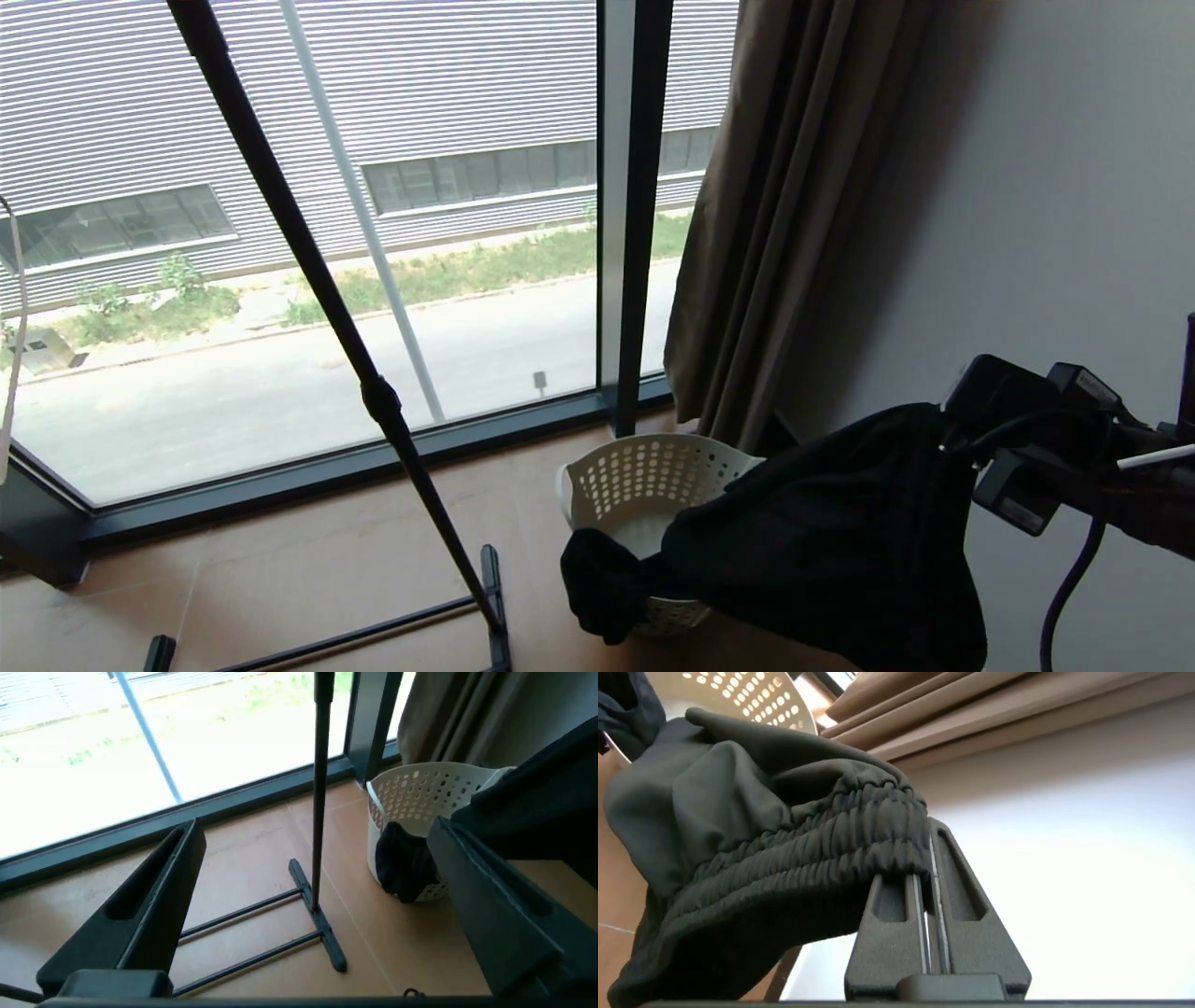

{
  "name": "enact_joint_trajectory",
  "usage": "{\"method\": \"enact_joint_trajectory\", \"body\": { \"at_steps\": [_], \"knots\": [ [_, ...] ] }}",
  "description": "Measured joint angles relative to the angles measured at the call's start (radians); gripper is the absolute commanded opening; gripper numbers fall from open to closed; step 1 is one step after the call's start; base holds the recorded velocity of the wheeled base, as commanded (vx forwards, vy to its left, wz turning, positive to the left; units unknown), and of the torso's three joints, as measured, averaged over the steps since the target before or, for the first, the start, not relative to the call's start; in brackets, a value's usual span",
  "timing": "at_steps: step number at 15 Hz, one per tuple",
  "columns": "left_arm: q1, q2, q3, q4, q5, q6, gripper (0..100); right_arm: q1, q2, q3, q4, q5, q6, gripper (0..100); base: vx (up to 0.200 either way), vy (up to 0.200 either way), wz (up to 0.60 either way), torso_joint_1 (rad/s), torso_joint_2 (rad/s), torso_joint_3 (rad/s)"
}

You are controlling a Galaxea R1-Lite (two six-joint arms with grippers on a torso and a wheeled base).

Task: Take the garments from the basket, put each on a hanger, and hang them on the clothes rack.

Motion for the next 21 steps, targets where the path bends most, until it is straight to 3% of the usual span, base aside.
{"method": "enact_joint_trajectory", "body": {
  "at_steps": [13,21],
  "knots": [
    [0.0,0.0,0.001,-0.001,-0.001,0.011,100,0.003,-0.009,0.01,-0.001,0.028,-0.005,0,0.0,0.0,0.0,0.204,-0.56,-0.169],
    [0.0,0.0,0.0,-0.001,-0.003,0.012,100,0.003,-0.009,0.019,-0.001,0.029,-0.004,0,0.0,0.0,0.0,0.162,-0.36,-0.203]
  ]
}}
